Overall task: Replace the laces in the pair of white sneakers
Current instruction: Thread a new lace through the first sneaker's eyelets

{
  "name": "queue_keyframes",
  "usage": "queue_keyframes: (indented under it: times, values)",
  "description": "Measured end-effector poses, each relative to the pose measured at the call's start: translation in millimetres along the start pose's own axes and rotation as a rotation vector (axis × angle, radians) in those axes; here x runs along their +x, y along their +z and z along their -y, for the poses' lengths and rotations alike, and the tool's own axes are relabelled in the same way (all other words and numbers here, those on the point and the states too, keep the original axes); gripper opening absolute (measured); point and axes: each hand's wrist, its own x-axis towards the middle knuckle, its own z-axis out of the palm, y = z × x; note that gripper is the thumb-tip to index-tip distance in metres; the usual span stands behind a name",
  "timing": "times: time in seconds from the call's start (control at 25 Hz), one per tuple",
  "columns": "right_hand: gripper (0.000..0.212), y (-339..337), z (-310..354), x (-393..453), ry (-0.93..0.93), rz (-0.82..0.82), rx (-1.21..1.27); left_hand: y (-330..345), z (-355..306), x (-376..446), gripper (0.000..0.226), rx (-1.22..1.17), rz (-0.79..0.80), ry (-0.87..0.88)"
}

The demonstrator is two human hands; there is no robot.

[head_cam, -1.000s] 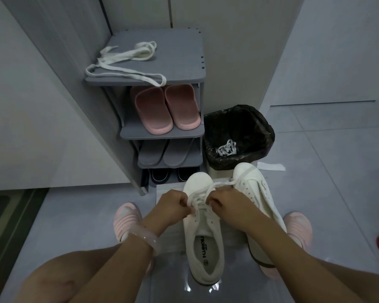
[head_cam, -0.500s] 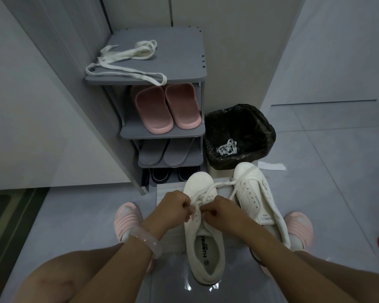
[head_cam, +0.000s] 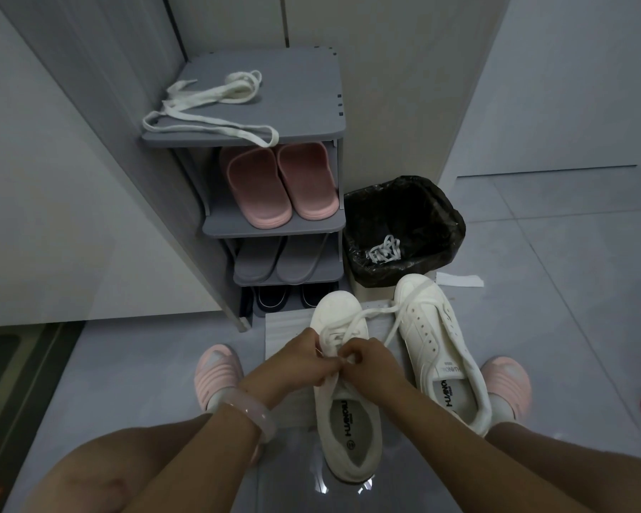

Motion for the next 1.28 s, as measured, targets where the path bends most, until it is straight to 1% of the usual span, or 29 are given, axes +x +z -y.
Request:
queue_keyframes:
  times: [0.08, 0.16, 0.24, 0.28, 0.36, 0.44, 0.52, 0.6, 0.72, 0.76, 0.8, 0.84, 0.88, 0.92, 0.96, 1.04, 1.08, 1.12, 1.16, 1.2, 1.28]
  values:
    - [0.016, -0.5, 2.5, 1.2, 0.056, 0.057, 0.083, -4.6, -1.9, -3.2, 0.021, -0.013, 0.038, -0.003]
    - [0.015, -2.4, 4.5, 2.5, 0.093, 0.125, 0.139, -4.6, -1.1, -6.4, 0.027, 0.119, 0.089, 0.031]
    - [0.024, -3.1, 5.1, 4.2, 0.111, 0.134, 0.132, -2.7, 1.7, -6.7, 0.033, 0.244, 0.068, 0.088]
    - [0.027, -2.5, 5.7, 4.8, 0.118, 0.121, 0.128, -2.7, 2.0, -6.8, 0.034, 0.249, 0.042, 0.1]
    - [0.029, 2.6, 4.0, 6.2, 0.122, 0.103, 0.131, -4.5, 3.3, -5.9, 0.033, 0.146, 0.02, 0.065]
    - [0.028, 6.1, 3.5, 4.5, 0.147, 0.047, 0.203, -6.0, 4.2, -6.7, 0.035, -0.029, 0.013, -0.012]
    - [0.023, -3.7, 6.8, 1.9, 0.182, -0.118, 0.422, -5.9, 4.9, -6.0, 0.037, -0.141, 0.005, -0.071]
    - [0.019, -32.2, 8.7, 3.8, 0.19, -0.418, 0.614, -6.1, 4.3, -6.3, 0.038, -0.169, 0.01, -0.097]
    - [0.017, -91.2, 4.8, 9.2, 0.155, -0.906, 0.808, -7.5, 3.7, -5.8, 0.038, -0.186, 0.02, -0.119]
    - [0.019, -106.7, 2.6, 9.0, 0.146, -1.01, 0.862, -7.7, 4.2, -5.8, 0.037, -0.185, 0.026, -0.12]
    - [0.021, -117.6, 0.8, 8.7, 0.122, -1.055, 0.948, -7.5, 5.0, -5.4, 0.038, -0.18, 0.034, -0.116]
    - [0.022, -120.9, 2.2, 7.5, 0.1, -1.009, 1.086, -7.4, 6.3, -4.6, 0.037, -0.173, 0.045, -0.11]
    - [0.023, -117.7, 7.2, 5.7, 0.087, -0.864, 1.206, -7.2, 7.7, -3.5, 0.037, -0.159, 0.057, -0.1]
    - [0.023, -109.4, 12.0, 4.3, 0.088, -0.678, 1.206, -7.0, 8.5, -2.4, 0.035, -0.135, 0.071, -0.084]
    - [0.022, -99.5, 17.2, 1.8, 0.075, -0.503, 1.012, -6.6, 8.6, -2.0, 0.033, -0.106, 0.085, -0.065]
    - [0.013, -74.8, 13.1, 2.1, -0.081, -0.208, 0.19, -5.2, 8.4, -1.3, 0.03, -0.055, 0.098, -0.035]
    - [0.013, -60.3, 10.7, 1.0, -0.176, -0.085, -0.153, -4.8, 8.5, -0.5, 0.029, -0.041, 0.095, -0.028]
    - [0.02, -46.6, 7.4, -0.2, -0.238, 0.009, -0.388, -4.5, 8.4, 0.2, 0.028, -0.034, 0.089, -0.027]
    - [0.025, -35.7, 3.8, -1.7, -0.266, 0.061, -0.523, -4.1, 8.1, 1.1, 0.026, -0.03, 0.082, -0.026]
    - [0.027, -28.2, 2.6, -2.5, -0.267, 0.052, -0.565, -3.5, 8.2, 2.0, 0.025, -0.027, 0.076, -0.025]
    - [0.023, -21.0, 3.4, -3.3, -0.254, -0.002, -0.588, -2.3, 8.6, 3.5, 0.023, -0.023, 0.061, -0.025]
